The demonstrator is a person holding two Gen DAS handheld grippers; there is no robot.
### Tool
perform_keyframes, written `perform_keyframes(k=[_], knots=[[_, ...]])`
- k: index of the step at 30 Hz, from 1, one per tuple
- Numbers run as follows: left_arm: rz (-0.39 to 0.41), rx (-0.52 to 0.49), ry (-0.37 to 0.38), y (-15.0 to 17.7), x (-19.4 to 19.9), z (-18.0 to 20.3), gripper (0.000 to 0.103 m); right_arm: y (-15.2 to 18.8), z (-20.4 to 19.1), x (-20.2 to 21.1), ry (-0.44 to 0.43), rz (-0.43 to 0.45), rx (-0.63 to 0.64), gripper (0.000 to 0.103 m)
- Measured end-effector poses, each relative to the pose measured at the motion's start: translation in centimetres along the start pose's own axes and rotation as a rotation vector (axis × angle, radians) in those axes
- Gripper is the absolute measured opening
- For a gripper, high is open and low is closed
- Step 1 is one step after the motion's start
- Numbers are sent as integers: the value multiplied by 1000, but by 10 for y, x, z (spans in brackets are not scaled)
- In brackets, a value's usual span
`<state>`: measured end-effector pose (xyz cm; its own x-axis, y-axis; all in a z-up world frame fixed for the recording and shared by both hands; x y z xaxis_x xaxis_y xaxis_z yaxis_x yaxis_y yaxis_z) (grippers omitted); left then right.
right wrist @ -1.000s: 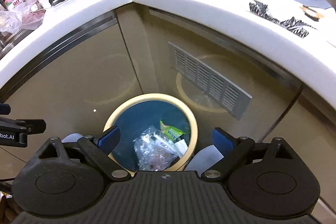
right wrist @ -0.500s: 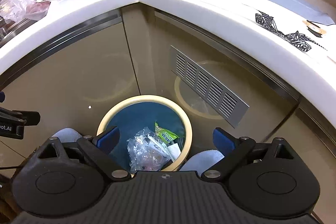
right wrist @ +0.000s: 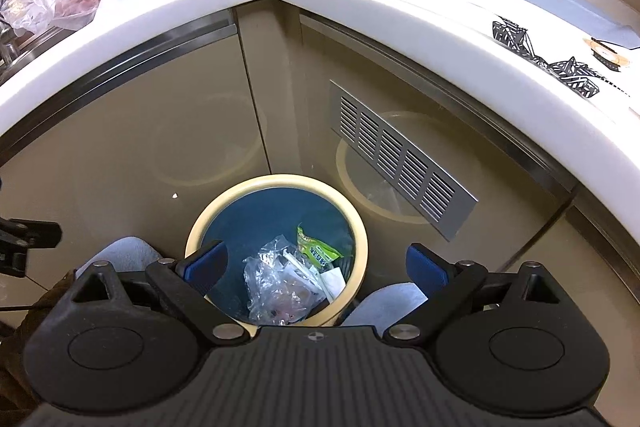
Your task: Collect trash
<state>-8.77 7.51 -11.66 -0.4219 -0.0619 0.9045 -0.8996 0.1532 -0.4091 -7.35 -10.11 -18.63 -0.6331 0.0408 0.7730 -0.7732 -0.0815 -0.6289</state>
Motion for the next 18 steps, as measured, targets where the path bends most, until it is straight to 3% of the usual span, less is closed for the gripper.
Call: perform_keyframes(k=[3,7,11,18], knots=[[-10,-8,-14,2,11,-1,103,0,-1,1,-8,7,10,97],[-46,-64,24,9,31,2,103,1,1,2,-15,12,8,97],[-42,-115,-5,12,34,5,103,2,3,1,-25,10,-2,97],[-57,-48,11,13,15,10,103,1,4,7,-16,33,5,97]])
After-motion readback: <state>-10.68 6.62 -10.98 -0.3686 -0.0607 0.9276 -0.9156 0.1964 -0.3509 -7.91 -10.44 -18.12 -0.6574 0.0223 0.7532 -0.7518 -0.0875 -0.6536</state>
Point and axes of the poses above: each gripper's, at about its wrist camera, not at the fingertips, and x roughly against the way its jaws point, z to its right, y to its underside, the point moved 9 cm from there along -x, roughly the way its jaws point, and after that the axes turned 11 degrees about y, right-handed, at the moved point
